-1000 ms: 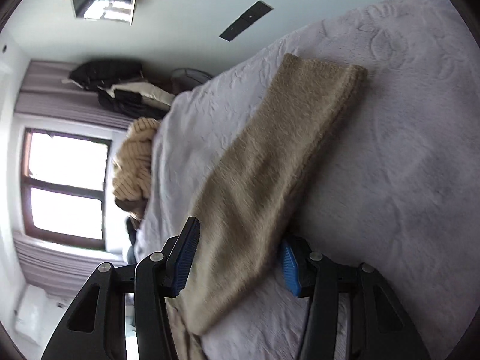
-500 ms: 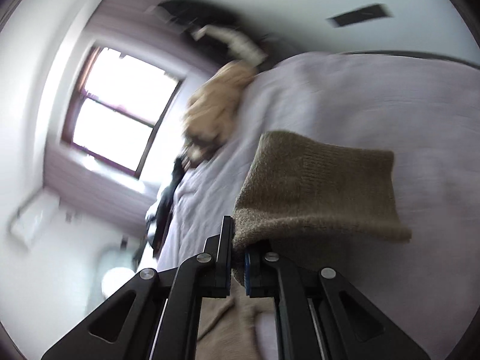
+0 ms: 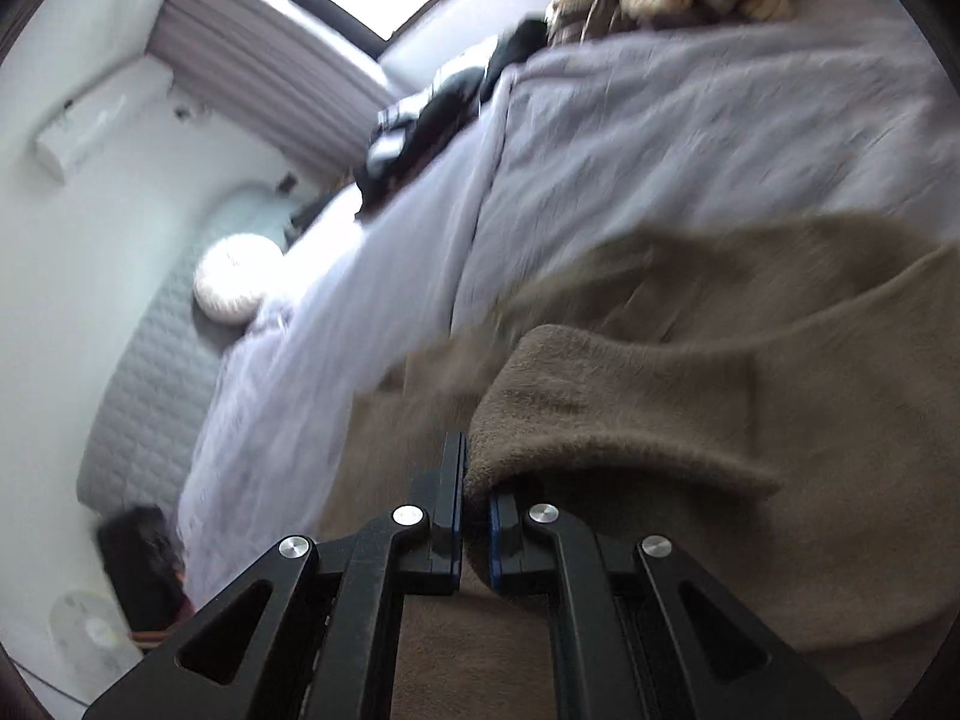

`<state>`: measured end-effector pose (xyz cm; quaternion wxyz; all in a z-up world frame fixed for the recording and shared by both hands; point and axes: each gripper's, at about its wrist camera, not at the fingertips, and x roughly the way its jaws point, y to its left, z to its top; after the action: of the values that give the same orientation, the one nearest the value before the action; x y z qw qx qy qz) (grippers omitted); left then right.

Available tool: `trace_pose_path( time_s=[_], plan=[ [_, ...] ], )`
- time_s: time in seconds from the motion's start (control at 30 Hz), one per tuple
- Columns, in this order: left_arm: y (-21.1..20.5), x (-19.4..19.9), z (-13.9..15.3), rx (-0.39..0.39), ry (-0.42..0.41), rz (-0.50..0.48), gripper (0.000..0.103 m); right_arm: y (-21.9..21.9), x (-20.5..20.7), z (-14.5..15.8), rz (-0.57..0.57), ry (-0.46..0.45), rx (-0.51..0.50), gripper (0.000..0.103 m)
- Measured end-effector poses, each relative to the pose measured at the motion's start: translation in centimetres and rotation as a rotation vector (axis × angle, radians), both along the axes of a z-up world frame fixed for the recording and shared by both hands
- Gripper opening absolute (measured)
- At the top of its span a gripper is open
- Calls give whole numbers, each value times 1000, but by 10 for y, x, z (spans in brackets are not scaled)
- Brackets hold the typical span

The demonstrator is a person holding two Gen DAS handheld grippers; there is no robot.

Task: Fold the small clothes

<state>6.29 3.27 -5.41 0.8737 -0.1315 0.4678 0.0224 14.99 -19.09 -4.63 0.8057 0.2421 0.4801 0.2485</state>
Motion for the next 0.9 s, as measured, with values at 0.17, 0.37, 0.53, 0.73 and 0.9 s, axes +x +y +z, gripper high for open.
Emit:
trace_pose_path(
  time_s=[0.17, 0.37, 0.53, 0.73, 0.9],
  plan=[
    [19, 4, -6, -44, -4, 12, 98, -3, 0, -37, -71, 147, -21, 37],
    [24, 9, -3, -204, -95, -72, 98, -46, -1, -32, -289, 122, 99, 37],
    [42, 13, -10, -486, -135, -110, 98, -8, 15, -11, -115, 14, -38, 13],
    [52, 25, -29, -646, -85, -121, 98, 78, 4, -8, 205, -13, -162, 17],
    [45, 33, -32, -637, -71, -128, 98, 69, -15, -16, 221, 31, -194, 36]
  ],
)
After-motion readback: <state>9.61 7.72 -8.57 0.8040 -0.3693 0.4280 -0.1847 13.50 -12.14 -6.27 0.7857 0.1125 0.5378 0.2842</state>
